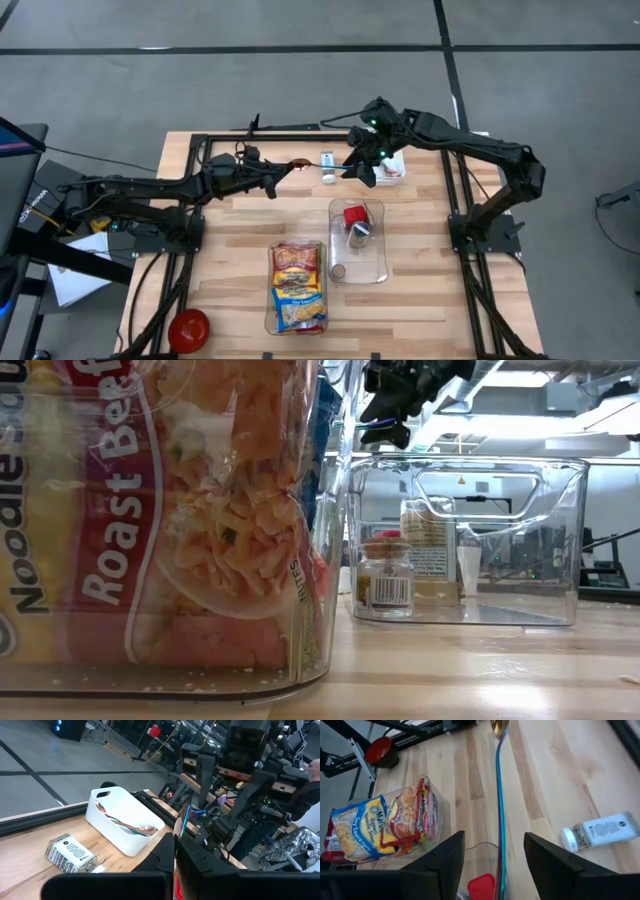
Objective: Pick & Place Food Item
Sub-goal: Put the blue spoon into the white bin
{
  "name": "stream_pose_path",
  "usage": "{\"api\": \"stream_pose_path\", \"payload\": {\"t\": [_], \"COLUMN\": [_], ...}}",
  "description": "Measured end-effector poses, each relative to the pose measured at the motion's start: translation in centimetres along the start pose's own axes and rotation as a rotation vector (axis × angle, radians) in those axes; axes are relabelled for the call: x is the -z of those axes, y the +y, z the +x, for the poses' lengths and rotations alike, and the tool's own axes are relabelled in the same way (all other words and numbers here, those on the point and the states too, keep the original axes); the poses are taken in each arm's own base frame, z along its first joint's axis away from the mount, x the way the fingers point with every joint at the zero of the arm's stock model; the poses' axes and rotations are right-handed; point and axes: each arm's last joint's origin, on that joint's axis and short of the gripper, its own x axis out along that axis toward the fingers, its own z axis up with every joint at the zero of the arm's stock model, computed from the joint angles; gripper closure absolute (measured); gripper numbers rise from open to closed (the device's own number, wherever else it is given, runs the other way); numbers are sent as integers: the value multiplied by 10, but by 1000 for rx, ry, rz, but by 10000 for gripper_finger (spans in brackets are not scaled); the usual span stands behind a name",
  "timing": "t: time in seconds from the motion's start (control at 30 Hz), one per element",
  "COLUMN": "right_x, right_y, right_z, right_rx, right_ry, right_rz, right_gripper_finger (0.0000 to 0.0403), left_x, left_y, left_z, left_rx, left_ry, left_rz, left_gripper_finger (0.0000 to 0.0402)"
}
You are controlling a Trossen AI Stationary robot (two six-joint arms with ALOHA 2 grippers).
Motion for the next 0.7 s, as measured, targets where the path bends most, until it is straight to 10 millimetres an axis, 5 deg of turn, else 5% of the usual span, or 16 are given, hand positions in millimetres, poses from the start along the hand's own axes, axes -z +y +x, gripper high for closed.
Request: {"api": "stream_pose_path", "payload": {"t": [0.2, 0.47, 0.7], "right_x": [-1, -2, -3], "right_y": [0, 0, -1], "right_z": [1, 1, 1], "right_rx": [-21, -14, -11], "right_ry": [-13, -15, -25], "right_rz": [-2, -2, -6], "right_gripper_finger": [257, 386, 398], "left_x": [0, 0, 0], "left_y": [0, 0, 0], "left_z": [0, 0, 0], "left_rx": [0, 3, 1], "left_ry": [0, 1, -1], "left_rz": [0, -2, -4], "left_gripper_finger": [401, 400, 395]}}
